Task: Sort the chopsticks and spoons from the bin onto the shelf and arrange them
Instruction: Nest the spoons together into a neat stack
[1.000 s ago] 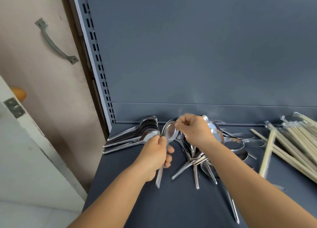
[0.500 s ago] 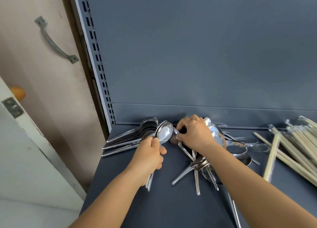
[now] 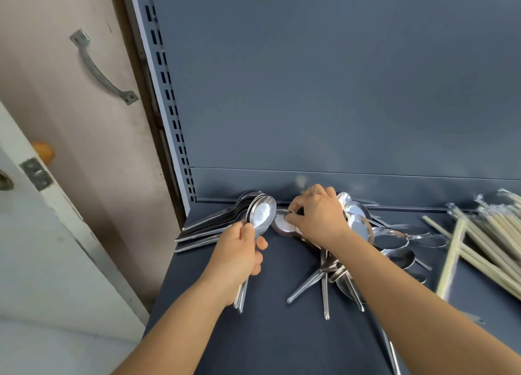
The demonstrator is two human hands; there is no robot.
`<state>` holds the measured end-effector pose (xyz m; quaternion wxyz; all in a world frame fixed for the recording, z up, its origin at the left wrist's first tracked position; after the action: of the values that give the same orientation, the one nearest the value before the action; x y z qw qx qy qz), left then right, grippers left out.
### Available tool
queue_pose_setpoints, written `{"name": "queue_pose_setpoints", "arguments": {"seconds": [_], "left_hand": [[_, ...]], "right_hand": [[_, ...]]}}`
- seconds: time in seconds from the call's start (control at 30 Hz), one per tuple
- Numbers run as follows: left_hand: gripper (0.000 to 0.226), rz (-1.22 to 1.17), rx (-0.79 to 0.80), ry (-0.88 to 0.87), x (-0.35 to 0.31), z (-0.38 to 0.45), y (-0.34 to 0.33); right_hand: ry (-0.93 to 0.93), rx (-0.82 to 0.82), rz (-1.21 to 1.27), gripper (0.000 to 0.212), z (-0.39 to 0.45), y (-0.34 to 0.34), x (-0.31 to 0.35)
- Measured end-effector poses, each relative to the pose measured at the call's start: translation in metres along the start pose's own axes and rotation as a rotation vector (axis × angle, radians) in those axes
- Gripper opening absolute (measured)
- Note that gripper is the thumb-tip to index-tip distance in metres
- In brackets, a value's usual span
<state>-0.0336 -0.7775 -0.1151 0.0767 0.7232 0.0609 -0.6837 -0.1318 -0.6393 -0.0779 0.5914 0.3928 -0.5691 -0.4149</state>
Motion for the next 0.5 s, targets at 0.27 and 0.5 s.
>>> {"name": "queue_pose_setpoints", "arguments": {"seconds": [0.27, 0.5], "left_hand": [[0.025, -0.052, -0.034, -0.020, -0.003, -0.005, 0.001], [0.026, -0.175, -0.091, -0.006, -0.008, -0.005, -0.004]], "right_hand": [[-0.130, -0.016, 0.437, 0.023, -0.009, 0.027, -0.020], [-0.276, 0.085, 0.861, 0.017, -0.027, 0.043, -0.016]]}}
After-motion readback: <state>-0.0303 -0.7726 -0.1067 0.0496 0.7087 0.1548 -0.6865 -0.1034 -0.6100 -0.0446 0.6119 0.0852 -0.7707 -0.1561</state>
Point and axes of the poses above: each hand's wrist, its own z-axis towards the middle knuckle, its own y-axis out of the back of the hand, x = y × z, the point moved 10 cm from there along z, towards the middle knuckle, and after that the axes turned 14 degrees about -y, right-handed, at the moved point
